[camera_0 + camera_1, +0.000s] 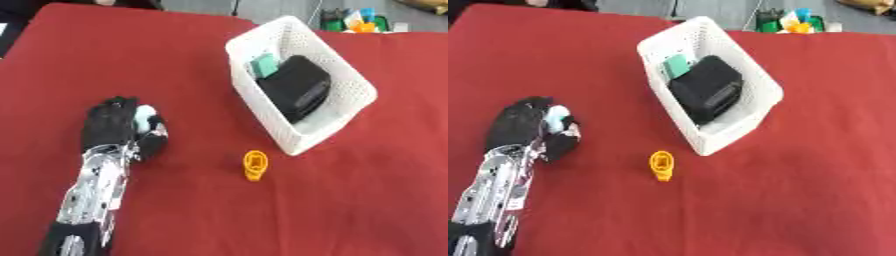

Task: Pick up objects on the table and place them in the box.

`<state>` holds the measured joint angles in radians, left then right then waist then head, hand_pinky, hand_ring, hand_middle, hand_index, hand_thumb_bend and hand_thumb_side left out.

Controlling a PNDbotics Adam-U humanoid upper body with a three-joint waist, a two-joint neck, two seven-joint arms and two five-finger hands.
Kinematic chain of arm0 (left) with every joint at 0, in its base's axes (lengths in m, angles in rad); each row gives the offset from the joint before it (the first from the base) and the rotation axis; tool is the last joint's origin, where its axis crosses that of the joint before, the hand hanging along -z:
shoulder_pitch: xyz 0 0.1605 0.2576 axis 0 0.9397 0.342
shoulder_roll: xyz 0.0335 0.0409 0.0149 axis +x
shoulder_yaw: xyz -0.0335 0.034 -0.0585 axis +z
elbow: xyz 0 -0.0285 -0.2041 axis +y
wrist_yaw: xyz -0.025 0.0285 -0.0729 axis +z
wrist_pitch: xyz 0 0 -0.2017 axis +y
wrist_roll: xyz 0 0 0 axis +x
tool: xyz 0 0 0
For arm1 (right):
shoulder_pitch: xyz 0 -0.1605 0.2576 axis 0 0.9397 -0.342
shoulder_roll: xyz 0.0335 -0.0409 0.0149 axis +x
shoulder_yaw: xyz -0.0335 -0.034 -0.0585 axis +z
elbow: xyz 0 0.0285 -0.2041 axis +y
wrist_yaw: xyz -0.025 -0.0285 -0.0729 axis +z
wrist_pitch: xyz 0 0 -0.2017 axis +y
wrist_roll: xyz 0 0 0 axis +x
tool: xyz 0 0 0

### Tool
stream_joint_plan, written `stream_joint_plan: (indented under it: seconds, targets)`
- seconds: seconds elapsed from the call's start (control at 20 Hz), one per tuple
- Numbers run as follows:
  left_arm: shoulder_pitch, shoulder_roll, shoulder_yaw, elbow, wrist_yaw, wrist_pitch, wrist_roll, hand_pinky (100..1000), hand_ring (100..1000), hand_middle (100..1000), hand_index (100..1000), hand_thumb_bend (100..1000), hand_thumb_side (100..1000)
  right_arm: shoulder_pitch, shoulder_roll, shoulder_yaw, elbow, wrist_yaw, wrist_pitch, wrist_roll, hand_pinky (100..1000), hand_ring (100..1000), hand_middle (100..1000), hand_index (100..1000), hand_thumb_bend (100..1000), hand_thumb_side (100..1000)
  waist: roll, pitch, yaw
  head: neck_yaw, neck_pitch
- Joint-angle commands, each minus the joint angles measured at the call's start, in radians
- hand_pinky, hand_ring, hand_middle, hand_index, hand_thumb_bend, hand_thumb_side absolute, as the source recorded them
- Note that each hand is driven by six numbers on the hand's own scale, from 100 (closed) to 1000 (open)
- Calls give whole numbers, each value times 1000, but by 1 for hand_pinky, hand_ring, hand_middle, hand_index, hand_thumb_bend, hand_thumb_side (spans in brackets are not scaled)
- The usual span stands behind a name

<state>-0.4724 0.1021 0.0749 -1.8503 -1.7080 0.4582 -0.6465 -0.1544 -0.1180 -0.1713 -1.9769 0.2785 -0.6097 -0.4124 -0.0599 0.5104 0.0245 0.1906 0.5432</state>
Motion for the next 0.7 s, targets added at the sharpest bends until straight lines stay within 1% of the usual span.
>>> stream_joint_plan:
  seconds: [0.05,0.15,0.35,0.4,0.45,0.5,0.65,0.7]
  targets:
    - [-1,-3,-3,-1,-13,8,-11,979,988,887,945,100,726,-3,-6,-2,-23,-8,-6,-1,770,755,613,720,188,1000,0,-16,0,1,-8]
    - [-1,-3,-3,1,-21,9,-13,978,972,871,932,100,683,-4,-6,-2,-23,-10,-6,-2,770,755,613,721,185,1000,0,-17,1,1,-8]
    - [-1,-4,-4,4,-39,7,-21,977,965,863,925,100,666,-5,-6,-2,-23,-11,-7,-2,770,755,613,721,183,1000,1,-18,1,1,-8]
    - [-1,-5,-6,4,-41,5,-23,961,944,846,908,100,614,-5,-7,-2,-23,-11,-7,-2,770,756,613,721,182,1000,1,-18,1,1,-9]
    - [-1,-6,-7,4,-43,4,-25,961,944,846,908,100,614,-5,-7,-2,-23,-12,-7,-2,770,756,613,721,182,1000,1,-18,0,1,-10]
    - [-1,-6,-8,4,-45,4,-27,952,927,831,898,100,567,-5,-7,-2,-23,-12,-7,-2,770,756,613,722,182,1000,1,-18,0,1,-10]
    - [-2,-7,-10,1,-46,5,-28,946,918,824,892,100,542,-5,-7,-3,-23,-12,-6,-2,771,756,613,722,183,1000,2,-19,0,0,-11]
    - [-2,-7,-11,-1,-46,6,-27,937,905,812,884,100,507,-5,-7,-3,-23,-12,-5,-2,771,756,612,722,185,1000,3,-19,0,0,-12]
